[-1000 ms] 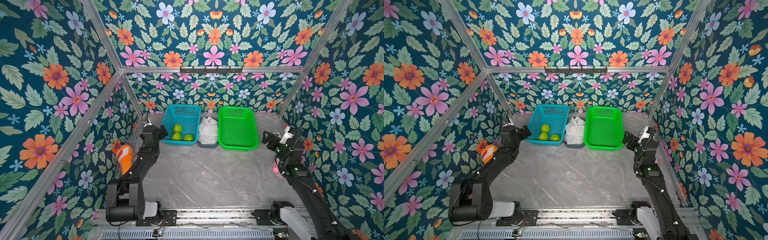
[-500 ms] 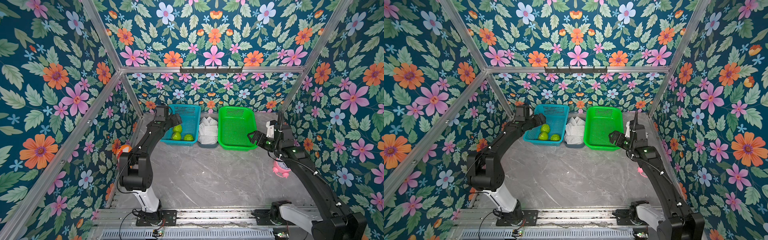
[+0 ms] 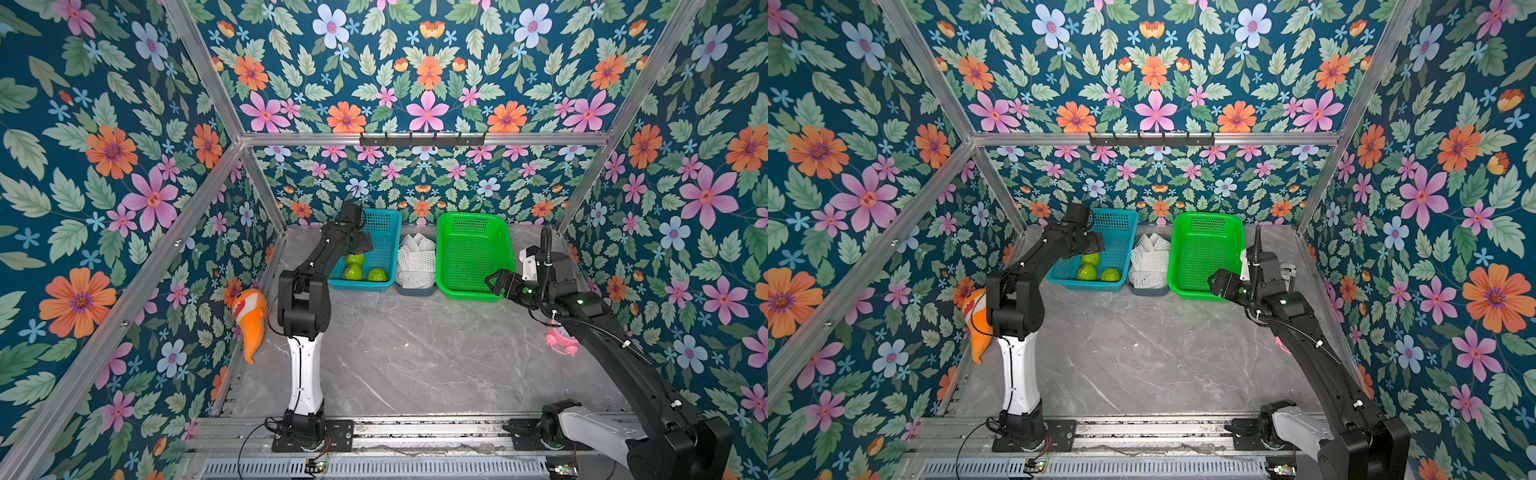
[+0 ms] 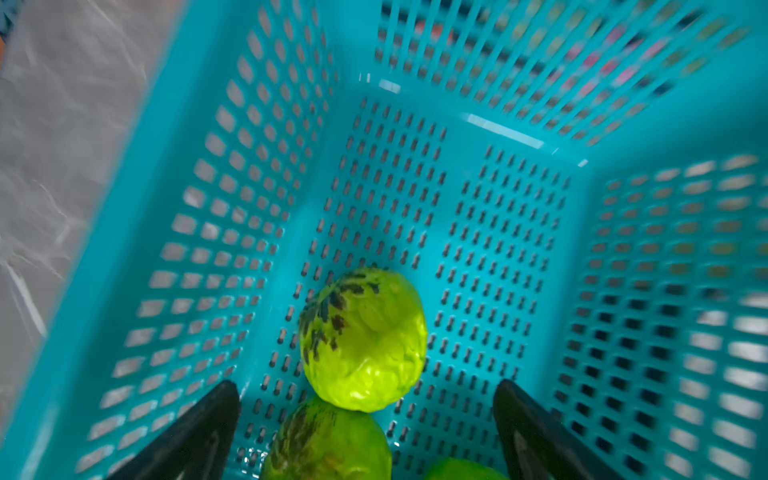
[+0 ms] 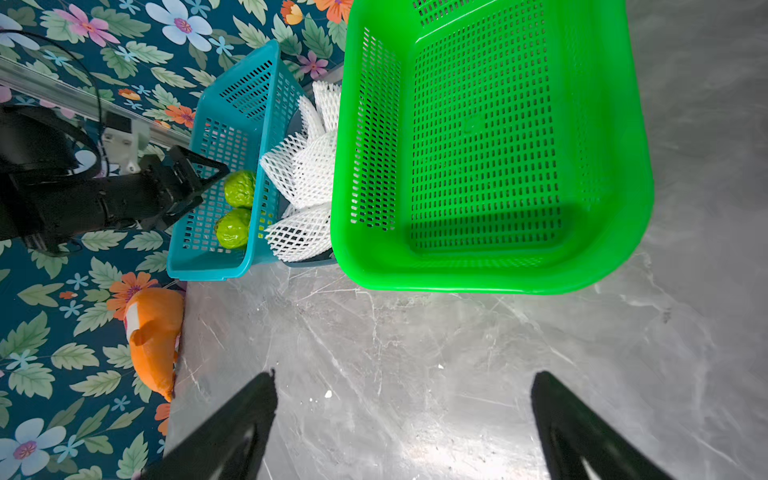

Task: Sleeve custard apples in foam nets
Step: Pick up the custard apple from the basket.

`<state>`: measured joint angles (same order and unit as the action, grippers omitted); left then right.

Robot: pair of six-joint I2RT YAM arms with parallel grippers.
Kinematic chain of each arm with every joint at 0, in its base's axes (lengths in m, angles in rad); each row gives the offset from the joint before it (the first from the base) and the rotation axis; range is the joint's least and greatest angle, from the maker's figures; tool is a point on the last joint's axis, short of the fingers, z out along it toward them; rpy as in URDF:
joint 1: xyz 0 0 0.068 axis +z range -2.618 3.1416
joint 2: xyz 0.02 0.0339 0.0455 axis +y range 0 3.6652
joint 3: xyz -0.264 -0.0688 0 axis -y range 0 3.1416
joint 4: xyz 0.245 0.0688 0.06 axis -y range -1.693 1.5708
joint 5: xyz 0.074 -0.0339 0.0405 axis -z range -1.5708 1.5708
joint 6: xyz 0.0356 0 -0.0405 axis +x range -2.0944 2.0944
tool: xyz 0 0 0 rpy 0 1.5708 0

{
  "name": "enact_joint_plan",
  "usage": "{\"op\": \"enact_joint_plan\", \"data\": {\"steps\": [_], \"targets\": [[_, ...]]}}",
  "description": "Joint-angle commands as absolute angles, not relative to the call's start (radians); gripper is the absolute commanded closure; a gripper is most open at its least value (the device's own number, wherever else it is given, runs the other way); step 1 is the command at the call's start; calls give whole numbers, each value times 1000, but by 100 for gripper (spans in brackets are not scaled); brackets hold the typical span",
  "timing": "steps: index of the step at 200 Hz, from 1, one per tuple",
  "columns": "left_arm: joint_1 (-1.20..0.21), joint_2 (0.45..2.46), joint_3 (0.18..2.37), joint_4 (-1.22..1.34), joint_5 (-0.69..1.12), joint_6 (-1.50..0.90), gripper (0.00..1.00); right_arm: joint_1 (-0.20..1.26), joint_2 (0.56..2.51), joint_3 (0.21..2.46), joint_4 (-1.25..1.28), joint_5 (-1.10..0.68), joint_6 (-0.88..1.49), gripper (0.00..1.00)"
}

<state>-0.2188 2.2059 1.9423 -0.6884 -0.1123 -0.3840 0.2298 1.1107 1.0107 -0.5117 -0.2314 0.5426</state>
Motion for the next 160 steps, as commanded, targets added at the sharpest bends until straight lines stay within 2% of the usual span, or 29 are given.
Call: {"op": "enact_joint_plan", "data": {"steps": [1, 65, 95, 136, 160], "targets": [[-219, 2228, 1964, -728, -136, -363, 2, 230, 1116, 1009, -503, -239, 551, 4], [-221, 2322, 2061, -746, -133, -342, 2, 230, 1126, 1013, -496, -259, 565, 6], [-220, 2357, 2082, -752, -149, -339, 6, 230, 1123, 1024, -507, -255, 561, 6], [-220, 2378, 2084, -749, -137, -336, 7, 230, 1135, 1040, -513, -249, 557, 6], [-220, 2390, 2095, -753, -129, -335, 15, 230, 1137, 1049, -515, -246, 554, 6]]}}
